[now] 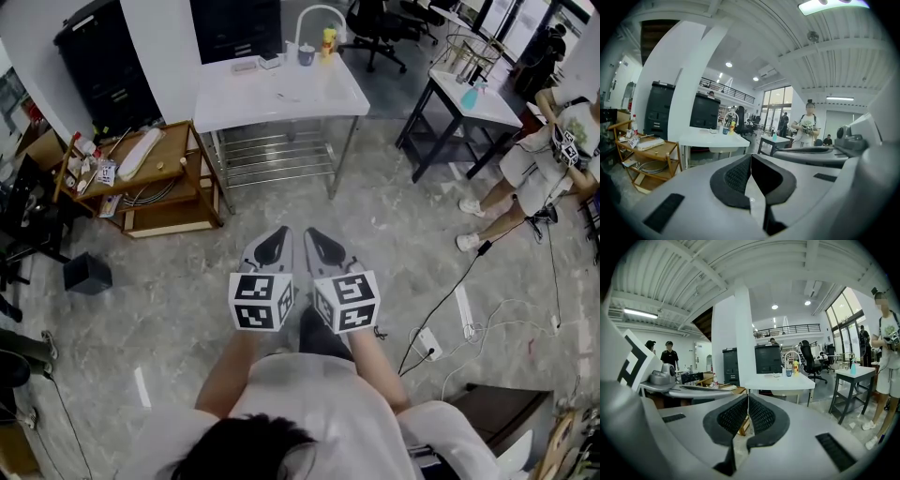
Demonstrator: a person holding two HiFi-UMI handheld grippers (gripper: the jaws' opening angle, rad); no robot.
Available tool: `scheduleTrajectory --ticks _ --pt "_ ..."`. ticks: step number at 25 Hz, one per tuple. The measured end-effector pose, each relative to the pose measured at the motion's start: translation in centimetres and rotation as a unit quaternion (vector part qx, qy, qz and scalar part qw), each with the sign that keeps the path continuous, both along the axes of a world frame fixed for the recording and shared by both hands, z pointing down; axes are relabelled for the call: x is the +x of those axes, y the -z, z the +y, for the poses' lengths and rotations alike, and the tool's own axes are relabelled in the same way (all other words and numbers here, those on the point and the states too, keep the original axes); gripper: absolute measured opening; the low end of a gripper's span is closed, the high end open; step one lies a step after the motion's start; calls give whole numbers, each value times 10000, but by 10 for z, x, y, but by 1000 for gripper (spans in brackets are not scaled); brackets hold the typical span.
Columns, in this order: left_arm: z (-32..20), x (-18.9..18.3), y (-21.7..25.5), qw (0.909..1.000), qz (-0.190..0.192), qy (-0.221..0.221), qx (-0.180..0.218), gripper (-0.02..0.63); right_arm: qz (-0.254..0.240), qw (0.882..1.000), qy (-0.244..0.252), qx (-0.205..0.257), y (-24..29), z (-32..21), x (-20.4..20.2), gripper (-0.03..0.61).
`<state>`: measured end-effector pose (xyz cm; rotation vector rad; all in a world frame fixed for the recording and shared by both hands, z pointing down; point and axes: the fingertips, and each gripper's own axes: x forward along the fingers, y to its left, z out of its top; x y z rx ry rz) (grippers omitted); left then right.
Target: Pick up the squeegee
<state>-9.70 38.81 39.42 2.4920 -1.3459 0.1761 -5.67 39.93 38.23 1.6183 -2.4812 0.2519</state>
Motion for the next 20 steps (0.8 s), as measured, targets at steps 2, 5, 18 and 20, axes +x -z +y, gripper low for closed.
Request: scheduleTrajectory --ticks 2,5,18,20 --pt "-11 5 -2 10000 22 50 -29 26 3 10000 17 -30 -3 -11 6 28" --pt "-27 15 -6 9999 11 106 -46 26 -3 10000 37 -64 -7 -27 18 28" --pt "-117 40 -7 9989 -6 432 -193 26 -101 9993 265 -248 -12 -123 50 28" --pt "-129 43 -7 9985 -22 504 -222 26 -134 9989 336 -291 -14 -135 54 28"
